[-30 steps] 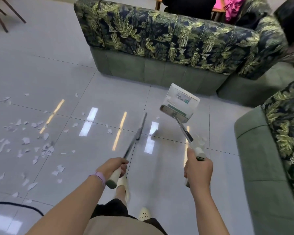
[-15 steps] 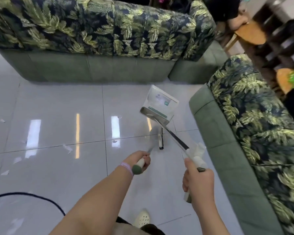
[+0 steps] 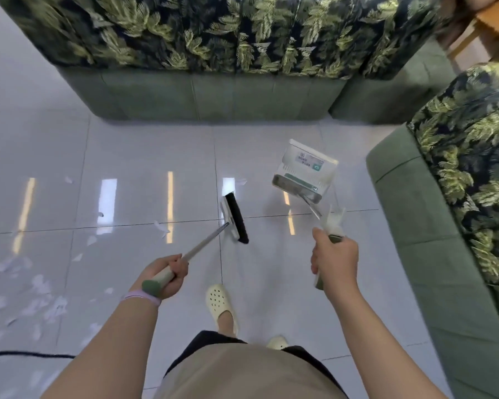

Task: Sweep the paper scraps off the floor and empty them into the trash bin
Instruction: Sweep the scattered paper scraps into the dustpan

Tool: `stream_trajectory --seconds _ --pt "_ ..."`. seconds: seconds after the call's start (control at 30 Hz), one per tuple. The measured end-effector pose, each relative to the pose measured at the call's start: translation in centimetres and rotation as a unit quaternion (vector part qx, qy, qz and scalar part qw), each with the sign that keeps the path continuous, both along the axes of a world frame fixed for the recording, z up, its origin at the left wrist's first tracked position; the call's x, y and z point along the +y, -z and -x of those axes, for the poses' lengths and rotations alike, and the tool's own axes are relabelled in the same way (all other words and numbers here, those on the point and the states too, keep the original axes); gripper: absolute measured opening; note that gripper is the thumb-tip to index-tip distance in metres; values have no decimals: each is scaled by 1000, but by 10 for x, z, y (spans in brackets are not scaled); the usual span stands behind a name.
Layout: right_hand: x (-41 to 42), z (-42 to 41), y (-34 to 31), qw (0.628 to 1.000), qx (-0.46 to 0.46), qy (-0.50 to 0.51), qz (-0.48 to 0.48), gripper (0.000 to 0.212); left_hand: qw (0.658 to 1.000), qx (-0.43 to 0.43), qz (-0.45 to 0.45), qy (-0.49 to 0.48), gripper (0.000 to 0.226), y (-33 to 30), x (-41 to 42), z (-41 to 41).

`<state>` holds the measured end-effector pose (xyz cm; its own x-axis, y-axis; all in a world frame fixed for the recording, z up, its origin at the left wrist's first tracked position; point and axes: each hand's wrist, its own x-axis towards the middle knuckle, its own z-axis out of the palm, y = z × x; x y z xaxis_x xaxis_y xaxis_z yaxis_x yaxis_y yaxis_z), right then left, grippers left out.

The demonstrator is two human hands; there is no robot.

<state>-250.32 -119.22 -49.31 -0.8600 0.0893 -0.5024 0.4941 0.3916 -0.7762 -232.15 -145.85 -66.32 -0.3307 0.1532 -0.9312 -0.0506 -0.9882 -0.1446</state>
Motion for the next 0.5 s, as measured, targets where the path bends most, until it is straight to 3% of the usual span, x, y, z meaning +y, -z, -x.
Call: stream_trajectory --seconds 0.3,0.5 --pt "-90 -13 15 994 -32 -107 18 23 993 -49 79 -77 7 -13 -46 -55" --pt "-113 -17 14 990 -49 -112 64 32 966 -173 188 28 13 -22 -49 -86"
